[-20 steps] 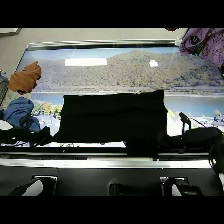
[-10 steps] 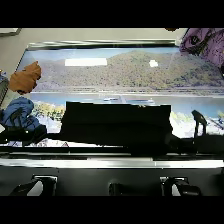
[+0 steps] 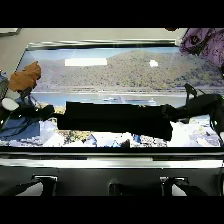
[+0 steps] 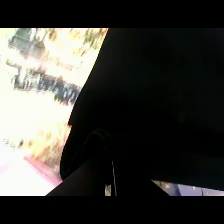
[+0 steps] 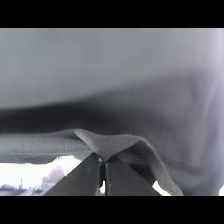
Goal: Fold the clothes and pants, and hang the long-sleeved shirts on hangers.
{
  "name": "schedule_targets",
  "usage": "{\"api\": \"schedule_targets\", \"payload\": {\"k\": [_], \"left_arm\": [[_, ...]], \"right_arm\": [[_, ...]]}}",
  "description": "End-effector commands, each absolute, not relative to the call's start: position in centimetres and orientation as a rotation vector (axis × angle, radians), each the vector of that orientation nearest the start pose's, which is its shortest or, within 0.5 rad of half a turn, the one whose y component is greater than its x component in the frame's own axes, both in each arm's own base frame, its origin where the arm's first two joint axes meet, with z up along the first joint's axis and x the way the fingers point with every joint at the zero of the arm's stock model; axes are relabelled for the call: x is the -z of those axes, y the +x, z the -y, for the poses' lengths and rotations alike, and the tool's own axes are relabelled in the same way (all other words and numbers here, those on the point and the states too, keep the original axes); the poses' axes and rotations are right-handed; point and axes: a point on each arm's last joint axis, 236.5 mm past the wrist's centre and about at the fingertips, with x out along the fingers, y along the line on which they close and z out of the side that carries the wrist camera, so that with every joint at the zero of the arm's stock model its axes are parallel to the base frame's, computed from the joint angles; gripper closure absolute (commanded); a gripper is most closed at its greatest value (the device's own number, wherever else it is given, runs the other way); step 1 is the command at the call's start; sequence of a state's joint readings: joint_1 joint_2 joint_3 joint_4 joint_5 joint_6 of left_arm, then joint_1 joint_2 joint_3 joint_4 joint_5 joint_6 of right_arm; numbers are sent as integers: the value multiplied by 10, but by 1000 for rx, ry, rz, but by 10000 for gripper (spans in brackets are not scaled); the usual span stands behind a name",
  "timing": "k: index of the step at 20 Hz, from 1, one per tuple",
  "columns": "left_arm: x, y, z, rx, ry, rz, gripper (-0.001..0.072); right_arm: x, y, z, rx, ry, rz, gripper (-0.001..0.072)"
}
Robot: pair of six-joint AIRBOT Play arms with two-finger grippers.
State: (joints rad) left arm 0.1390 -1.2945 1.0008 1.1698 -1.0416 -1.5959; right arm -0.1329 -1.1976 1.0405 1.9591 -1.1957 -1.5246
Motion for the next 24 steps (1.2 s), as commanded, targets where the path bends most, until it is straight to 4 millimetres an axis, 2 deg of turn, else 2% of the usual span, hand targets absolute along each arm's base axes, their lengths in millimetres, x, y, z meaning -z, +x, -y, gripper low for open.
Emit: {"api": "schedule_targets", "payload": {"k": [1, 6, 11, 12, 13, 14, 15, 16, 18, 19, 20, 22, 24], "left_arm": [[47, 422, 34, 55, -478, -1290, 693], [68, 460, 47, 85, -455, -1311, 693], [94, 462, 60, 98, -446, -1365, 688], [96, 462, 60, 97, -446, -1369, 656], [96, 463, 60, 92, -454, -1368, 527], [94, 465, 59, 85, -462, -1364, 335], [88, 467, 57, 83, -468, -1357, 214], [81, 471, 55, 84, -469, -1349, 160], [59, 476, 47, 90, -457, -1331, 159], [46, 475, 39, 73, -438, -1325, 159], [34, 473, 27, 36, -404, -1323, 159], [15, 465, 4, -42, -330, -1311, 159], [-1, 458, -7, -73, -276, -1296, 160]], "right_arm": [[8, 398, -28, -68, 462, -1276, 685], [28, 429, -20, -64, 438, -1286, 685], [58, 438, -19, -46, 461, -1311, 683], [62, 437, -20, -46, 469, -1321, 670], [63, 437, -21, -46, 478, -1327, 611], [60, 436, -22, -47, 488, -1331, 503], [53, 436, -23, -61, 476, -1345, 401], [41, 434, -22, -82, 441, -1364, 298], [13, 434, -6, -86, 400, -1361, 248], [-2, 436, 11, -68, 410, -1319, 213], [-10, 429, 31, -53, 408, -1310, 193], [-12, 411, 66, -20, 542, -1314, 91], [-4, 394, 77, -79, 702, -1315, 84]]}}
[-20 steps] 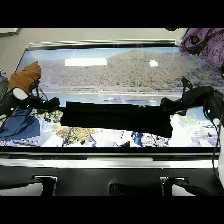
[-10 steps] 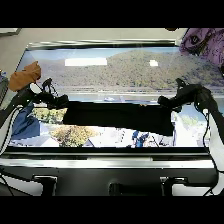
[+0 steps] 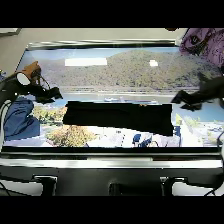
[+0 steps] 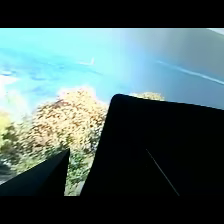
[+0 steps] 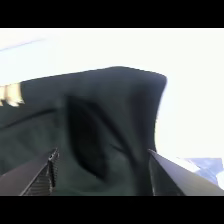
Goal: Fold the clothes and pants, and hang the long-sleeved shirts on hangers.
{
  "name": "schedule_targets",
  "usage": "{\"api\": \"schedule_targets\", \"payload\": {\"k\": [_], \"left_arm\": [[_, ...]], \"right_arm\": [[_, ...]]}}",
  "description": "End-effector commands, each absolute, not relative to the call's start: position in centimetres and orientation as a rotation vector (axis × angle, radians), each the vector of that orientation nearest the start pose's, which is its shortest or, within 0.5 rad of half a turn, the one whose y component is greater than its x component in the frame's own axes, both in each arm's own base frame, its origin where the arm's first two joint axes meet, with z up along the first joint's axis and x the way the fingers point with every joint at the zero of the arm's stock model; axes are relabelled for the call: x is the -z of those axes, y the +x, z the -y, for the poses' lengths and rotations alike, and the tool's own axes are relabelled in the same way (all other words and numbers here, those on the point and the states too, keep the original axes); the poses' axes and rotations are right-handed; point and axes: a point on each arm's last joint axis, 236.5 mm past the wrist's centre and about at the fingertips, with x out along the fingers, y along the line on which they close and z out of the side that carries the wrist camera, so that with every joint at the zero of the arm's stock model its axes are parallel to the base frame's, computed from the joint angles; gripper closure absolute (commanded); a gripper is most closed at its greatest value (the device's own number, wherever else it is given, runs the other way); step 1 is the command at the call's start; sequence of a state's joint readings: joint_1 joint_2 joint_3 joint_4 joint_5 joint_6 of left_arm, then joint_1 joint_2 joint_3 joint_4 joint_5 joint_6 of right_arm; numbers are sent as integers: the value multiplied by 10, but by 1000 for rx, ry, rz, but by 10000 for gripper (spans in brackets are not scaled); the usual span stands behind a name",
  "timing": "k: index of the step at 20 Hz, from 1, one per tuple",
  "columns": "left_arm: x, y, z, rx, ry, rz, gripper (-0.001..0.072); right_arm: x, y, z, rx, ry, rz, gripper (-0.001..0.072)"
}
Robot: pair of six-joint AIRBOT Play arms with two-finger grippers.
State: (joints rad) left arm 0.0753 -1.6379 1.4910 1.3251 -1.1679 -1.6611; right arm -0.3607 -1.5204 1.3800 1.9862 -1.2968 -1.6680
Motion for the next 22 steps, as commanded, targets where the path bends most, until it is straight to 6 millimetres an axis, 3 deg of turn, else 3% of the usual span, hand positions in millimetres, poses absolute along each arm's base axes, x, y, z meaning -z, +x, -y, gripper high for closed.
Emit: {"api": "schedule_targets", "payload": {"k": [1, 3, 9, 14, 19, 20, 21, 22], "left_arm": [[-6, 457, -8, -72, -275, -1287, 160], [-10, 457, -6, -75, -281, -1279, 160], [-8, 457, 4, -67, -281, -1287, 160], [-6, 457, 8, -86, -309, -1291, 161], [-2, 457, 12, -82, -309, -1302, 160], [0, 457, 15, -89, -320, -1307, 160], [2, 457, 18, -93, -330, -1313, 164], [5, 457, 26, -77, -343, -1322, 218]], "right_arm": [[3, 389, 81, -95, 755, -1312, 74], [24, 376, 83, -108, 791, -1349, 50], [78, 365, 56, -212, 899, -1450, 50], [97, 373, 41, -263, 926, -1456, 50], [100, 380, 0, -359, 876, -1487, 63], [101, 382, -7, -365, 857, -1487, 149], [101, 384, -11, -368, 845, -1486, 359], [98, 385, -14, -373, 842, -1485, 552]]}}
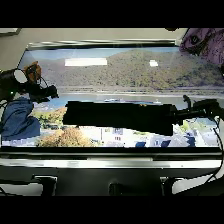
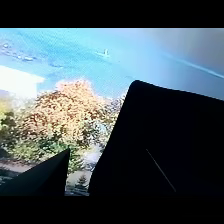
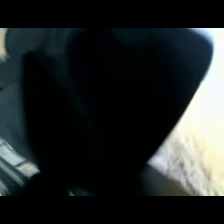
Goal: Fold the clothes and pants, and hang the long-sleeved shirts on hangers.
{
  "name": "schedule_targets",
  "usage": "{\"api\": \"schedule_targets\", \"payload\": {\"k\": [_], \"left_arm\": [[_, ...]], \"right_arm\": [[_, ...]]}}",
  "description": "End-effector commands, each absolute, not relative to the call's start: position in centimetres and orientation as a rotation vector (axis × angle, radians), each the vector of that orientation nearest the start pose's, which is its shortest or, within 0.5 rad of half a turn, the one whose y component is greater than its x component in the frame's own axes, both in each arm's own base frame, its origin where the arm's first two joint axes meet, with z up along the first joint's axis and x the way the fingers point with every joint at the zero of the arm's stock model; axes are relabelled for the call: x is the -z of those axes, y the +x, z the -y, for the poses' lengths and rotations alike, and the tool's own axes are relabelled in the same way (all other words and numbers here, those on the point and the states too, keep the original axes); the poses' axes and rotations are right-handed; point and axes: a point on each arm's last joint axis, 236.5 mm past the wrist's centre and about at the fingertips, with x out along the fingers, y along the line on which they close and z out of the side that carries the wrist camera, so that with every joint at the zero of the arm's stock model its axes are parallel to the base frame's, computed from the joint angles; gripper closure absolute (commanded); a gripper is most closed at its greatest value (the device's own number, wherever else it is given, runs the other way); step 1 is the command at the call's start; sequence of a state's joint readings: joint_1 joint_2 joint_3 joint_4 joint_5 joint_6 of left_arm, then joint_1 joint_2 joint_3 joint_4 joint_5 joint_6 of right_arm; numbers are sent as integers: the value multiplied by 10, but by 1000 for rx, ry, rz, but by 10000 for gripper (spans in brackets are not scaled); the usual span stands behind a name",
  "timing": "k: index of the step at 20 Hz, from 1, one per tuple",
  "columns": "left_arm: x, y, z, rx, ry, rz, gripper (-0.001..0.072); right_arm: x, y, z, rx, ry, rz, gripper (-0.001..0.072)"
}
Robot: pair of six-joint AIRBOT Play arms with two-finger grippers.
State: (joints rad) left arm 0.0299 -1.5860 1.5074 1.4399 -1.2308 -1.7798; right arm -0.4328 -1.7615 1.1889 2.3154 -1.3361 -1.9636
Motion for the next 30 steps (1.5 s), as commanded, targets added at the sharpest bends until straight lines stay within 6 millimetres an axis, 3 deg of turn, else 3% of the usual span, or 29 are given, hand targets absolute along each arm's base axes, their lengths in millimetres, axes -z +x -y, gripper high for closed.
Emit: {"api": "schedule_targets", "payload": {"k": [1, 2, 6, 9, 14, 18, 21, 25, 28, 30], "left_arm": [[7, 457, 39, -47, -368, -1333, 426], [10, 456, 55, 7, -377, -1347, 687], [27, 465, 138, 174, -464, -1351, 692], [47, 460, 223, 305, -553, -1379, 692], [71, 421, 360, 485, -653, -1432, 692], [71, 392, 452, 623, -689, -1445, 693], [75, 378, 502, 655, -715, -1458, 693], [62, 368, 567, 713, -814, -1402, 693], [58, 373, 595, 686, -917, -1352, 693], [73, 365, 600, 642, -953, -1392, 693]], "right_arm": [[92, 384, -14, -377, 838, -1483, 685], [85, 384, -11, -352, 836, -1478, 684], [31, 387, 12, -189, 770, -1407, 685], [-17, 386, 18, -120, 744, -1308, 685], [-75, 367, 26, -74, 651, -1243, 685], [-122, 376, 38, -47, 587, -1168, 685], [-147, 378, 39, -49, 567, -1134, 685], [-151, 373, 37, -53, 564, -1151, 684], [-151, 372, 37, -51, 570, -1153, 684], [-151, 372, 37, -50, 571, -1152, 684]]}}
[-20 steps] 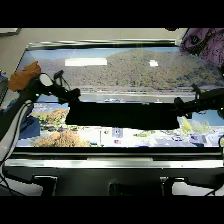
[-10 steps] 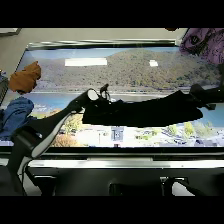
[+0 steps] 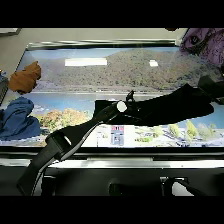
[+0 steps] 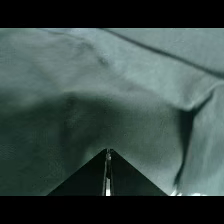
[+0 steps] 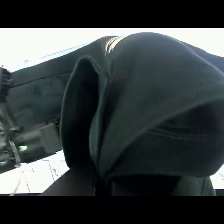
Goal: Fold the clothes and pants, and hang the long-sleeved shirts on hangers.
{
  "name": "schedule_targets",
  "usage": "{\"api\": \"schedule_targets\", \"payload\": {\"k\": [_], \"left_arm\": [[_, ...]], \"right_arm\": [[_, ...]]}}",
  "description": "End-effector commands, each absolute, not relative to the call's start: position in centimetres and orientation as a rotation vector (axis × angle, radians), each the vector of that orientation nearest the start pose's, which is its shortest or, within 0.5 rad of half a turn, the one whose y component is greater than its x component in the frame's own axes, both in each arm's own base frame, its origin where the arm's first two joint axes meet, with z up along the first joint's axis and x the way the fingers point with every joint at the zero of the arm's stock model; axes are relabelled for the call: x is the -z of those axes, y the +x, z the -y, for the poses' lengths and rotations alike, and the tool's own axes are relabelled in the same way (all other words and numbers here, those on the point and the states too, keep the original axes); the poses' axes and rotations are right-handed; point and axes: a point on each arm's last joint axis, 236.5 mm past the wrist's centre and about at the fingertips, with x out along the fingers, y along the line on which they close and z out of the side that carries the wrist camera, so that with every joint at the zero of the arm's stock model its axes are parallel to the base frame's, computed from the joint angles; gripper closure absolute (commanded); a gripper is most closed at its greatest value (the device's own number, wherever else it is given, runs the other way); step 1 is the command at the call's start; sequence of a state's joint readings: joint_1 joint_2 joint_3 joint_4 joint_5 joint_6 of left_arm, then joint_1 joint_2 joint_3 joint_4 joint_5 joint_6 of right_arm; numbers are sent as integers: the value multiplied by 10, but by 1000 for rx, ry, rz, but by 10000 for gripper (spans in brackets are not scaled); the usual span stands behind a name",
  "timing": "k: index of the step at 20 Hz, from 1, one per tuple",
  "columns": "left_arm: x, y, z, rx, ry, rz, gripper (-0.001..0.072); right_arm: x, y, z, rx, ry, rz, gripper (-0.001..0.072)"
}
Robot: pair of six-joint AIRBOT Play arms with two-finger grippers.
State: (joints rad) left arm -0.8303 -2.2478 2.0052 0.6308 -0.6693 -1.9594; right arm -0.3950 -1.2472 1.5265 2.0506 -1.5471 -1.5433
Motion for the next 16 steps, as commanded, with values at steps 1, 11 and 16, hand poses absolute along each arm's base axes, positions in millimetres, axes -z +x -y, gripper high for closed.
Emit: {"api": "schedule_targets", "payload": {"k": [1, 11, 16], "left_arm": [[81, 359, 601, 628, -955, -1422, 694], [62, 425, 428, 456, -485, -1483, 695], [-28, 476, 232, 212, -182, -1355, 692]], "right_arm": [[-151, 373, 37, -51, 572, -1150, 684], [-169, 392, 21, -99, 658, -1062, 685], [-173, 404, -56, -195, 634, -1075, 685]]}}
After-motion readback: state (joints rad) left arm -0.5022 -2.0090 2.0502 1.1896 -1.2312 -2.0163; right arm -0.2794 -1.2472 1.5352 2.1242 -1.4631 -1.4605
